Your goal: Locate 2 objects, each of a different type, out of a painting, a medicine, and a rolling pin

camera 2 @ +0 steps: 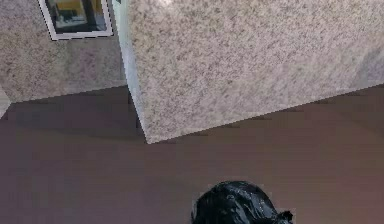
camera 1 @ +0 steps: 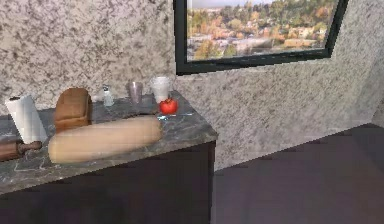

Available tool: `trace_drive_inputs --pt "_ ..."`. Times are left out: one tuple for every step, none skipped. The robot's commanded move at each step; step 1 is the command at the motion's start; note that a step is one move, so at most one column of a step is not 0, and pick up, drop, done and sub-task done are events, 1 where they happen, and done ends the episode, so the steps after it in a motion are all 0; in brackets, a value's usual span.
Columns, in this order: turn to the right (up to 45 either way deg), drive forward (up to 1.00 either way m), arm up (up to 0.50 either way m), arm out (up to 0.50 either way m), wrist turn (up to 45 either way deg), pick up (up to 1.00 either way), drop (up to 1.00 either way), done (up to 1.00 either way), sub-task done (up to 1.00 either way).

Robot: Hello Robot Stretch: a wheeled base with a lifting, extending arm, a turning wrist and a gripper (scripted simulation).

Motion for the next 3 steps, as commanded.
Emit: trace_drive_inputs --pt "-21.0 0.00 0.00 0.00 0.0 0.00 0.00 0.00 0.00" --pt "0.0 0.00 0.00 0.00 0.0 0.00 0.00 0.00 1.00" --pt "45.0 0.00 0.00 0.00 0.0 0.00 0.00 0.00 0.00"
